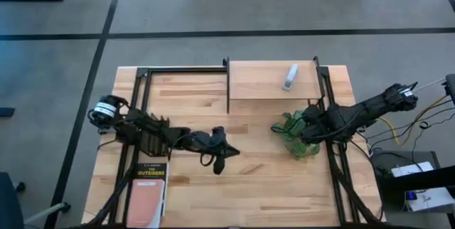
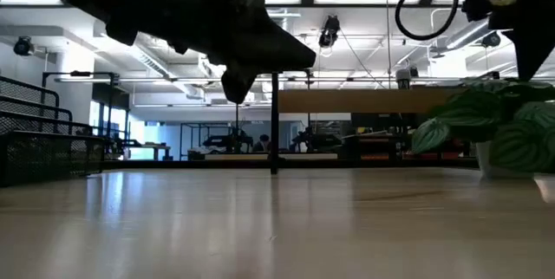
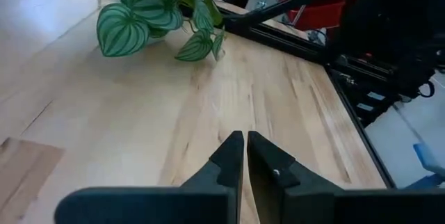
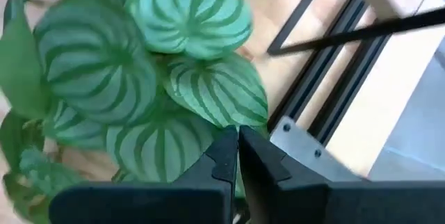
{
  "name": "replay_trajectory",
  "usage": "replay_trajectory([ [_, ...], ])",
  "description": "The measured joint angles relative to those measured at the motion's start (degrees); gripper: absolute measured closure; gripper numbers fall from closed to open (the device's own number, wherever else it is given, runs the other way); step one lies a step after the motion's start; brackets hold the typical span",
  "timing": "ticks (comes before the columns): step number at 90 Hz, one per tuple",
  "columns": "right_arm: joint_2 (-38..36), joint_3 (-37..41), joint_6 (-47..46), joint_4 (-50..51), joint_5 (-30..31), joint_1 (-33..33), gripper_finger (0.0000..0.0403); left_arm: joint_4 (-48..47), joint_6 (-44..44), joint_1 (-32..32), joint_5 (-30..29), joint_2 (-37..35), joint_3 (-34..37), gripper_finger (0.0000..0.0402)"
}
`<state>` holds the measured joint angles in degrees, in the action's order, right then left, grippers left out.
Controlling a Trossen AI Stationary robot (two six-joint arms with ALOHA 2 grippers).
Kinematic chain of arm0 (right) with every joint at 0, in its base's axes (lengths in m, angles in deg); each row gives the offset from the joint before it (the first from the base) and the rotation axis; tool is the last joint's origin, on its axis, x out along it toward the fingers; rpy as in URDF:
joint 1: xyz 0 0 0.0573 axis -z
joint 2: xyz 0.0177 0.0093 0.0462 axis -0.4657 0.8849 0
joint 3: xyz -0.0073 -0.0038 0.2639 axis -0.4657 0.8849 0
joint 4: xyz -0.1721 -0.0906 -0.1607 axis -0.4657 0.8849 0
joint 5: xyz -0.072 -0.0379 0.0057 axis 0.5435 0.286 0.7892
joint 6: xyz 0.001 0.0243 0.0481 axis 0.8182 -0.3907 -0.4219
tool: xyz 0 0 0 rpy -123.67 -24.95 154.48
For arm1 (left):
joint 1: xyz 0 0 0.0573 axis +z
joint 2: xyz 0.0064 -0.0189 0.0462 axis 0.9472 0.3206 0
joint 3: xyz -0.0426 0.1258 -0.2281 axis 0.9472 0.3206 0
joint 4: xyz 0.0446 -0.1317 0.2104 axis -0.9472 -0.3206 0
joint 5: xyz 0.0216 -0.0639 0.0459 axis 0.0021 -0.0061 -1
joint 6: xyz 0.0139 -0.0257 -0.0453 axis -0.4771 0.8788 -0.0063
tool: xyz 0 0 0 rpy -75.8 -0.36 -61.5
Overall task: Stock shelves
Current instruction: Put the white vase plant under the shelf
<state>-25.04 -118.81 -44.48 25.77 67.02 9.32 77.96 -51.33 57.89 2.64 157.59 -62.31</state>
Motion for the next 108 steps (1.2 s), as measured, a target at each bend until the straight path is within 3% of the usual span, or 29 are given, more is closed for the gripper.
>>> replay_trajectory([
  [16,0.01,2.48,-3.06,0.03,0.41,0.57,0.0403,-0.04,-0.18,-0.05,0.07,0.04,0.0,0.0397],
  [37,0.01,7.69,-4.51,-3.6,-4.36,2.24,0.0403,-0.04,-3.42,-2.19,0.13,0.04,0.42,0.0397],
  [82,3.27,8.17,8.25,-25.28,-2.45,2.21,0.0403,-0.03,-5.93,-3.17,-0.01,0.04,2.81,0.0397],
  [108,2.61,8.15,12.76,-23.09,-1.96,2.21,0.0403,-0.03,-6.7,-3.15,-3.08,0.04,5.27,0.0397],
])
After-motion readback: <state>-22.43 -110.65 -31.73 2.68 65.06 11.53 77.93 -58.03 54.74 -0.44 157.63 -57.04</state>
